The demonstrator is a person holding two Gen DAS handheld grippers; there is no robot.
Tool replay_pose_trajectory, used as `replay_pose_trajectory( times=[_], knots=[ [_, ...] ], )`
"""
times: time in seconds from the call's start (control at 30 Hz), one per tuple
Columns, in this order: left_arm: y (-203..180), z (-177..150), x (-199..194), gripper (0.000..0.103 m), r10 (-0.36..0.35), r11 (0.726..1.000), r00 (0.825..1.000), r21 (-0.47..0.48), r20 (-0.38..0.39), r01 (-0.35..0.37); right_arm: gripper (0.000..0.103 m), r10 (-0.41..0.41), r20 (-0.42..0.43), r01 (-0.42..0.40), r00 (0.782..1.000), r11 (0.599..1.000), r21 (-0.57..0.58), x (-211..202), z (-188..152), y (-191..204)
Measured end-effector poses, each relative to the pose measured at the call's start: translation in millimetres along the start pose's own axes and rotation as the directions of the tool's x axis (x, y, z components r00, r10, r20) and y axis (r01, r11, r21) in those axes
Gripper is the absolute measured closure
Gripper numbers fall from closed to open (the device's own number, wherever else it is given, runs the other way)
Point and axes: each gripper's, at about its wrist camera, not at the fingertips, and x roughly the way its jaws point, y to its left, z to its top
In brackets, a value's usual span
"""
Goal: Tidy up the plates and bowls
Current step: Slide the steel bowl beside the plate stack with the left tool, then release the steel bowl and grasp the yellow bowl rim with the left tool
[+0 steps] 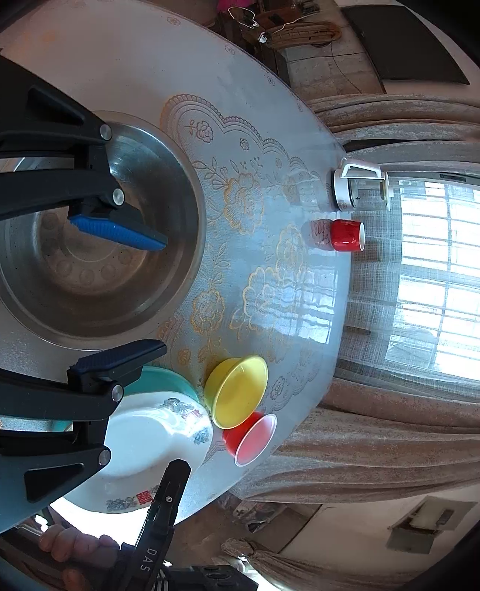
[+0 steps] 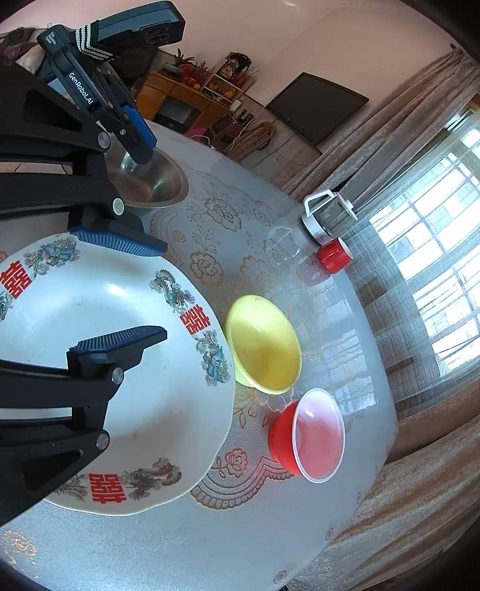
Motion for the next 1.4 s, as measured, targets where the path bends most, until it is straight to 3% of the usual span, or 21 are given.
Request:
replay_pose_trajectory(
  times=[0.7,1.2,1.4],
  knots=[
    [-22,34,45,0.047,-0.051,0.997,0.997,0.048,-0.052,0.054,0.064,-0.037,-0.022,0.039,0.999,0.997,0.070,10,33,-33],
    [-25,54,71,0.048,-0.105,0.994,0.988,-0.023,-0.109,0.103,0.064,-0.037,-0.017,0.039,0.999,0.987,0.155,17,61,-54],
    [-29,67,83,0.054,-0.135,0.990,0.984,-0.056,-0.113,0.130,0.064,-0.044,-0.033,0.050,0.998,0.981,0.189,30,70,-65]
  ],
)
